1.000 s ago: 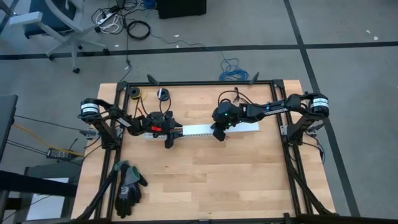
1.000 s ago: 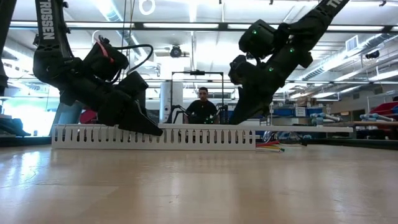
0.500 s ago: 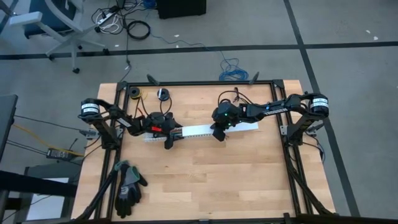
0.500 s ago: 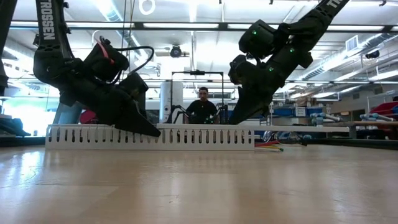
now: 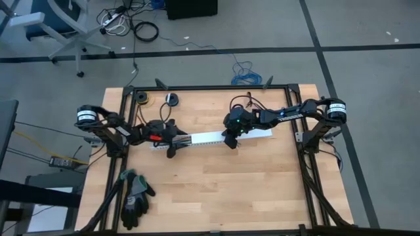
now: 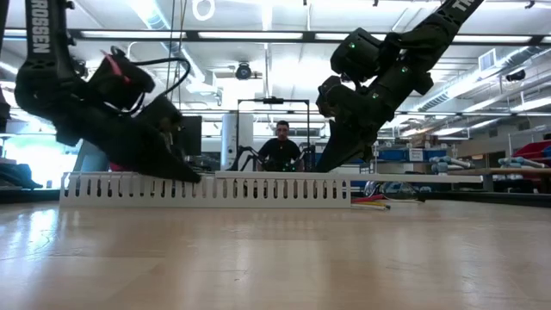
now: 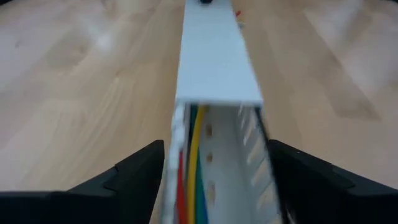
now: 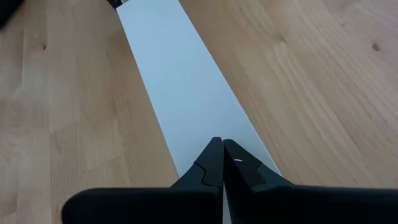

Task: Ziptie cables
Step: Close the cable duct

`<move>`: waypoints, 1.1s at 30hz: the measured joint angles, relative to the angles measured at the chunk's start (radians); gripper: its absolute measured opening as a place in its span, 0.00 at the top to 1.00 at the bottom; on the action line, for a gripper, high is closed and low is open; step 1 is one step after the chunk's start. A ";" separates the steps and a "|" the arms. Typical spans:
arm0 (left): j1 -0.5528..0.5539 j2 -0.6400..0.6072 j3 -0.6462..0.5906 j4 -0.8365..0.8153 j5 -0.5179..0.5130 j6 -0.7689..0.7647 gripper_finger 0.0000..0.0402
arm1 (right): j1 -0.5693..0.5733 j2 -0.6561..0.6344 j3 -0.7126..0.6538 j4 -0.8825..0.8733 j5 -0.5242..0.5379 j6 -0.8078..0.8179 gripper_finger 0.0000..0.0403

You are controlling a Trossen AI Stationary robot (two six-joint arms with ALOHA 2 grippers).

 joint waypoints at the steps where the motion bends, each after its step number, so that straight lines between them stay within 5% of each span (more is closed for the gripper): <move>1: 0.000 0.000 -0.007 -0.003 -0.008 -0.002 0.26 | 0.000 0.000 0.000 0.000 0.000 0.001 1.00; 11: 0.000 0.013 -0.006 -0.007 -0.012 0.002 0.27 | -0.004 0.000 0.000 0.006 0.000 0.015 1.00; 23: 0.000 0.012 -0.006 -0.013 -0.016 0.007 0.42 | -0.004 0.000 0.000 0.009 0.001 0.016 1.00; 33: 0.000 0.012 -0.006 -0.014 -0.021 0.007 0.44 | 0.001 -0.045 -0.003 0.032 0.025 -0.023 1.00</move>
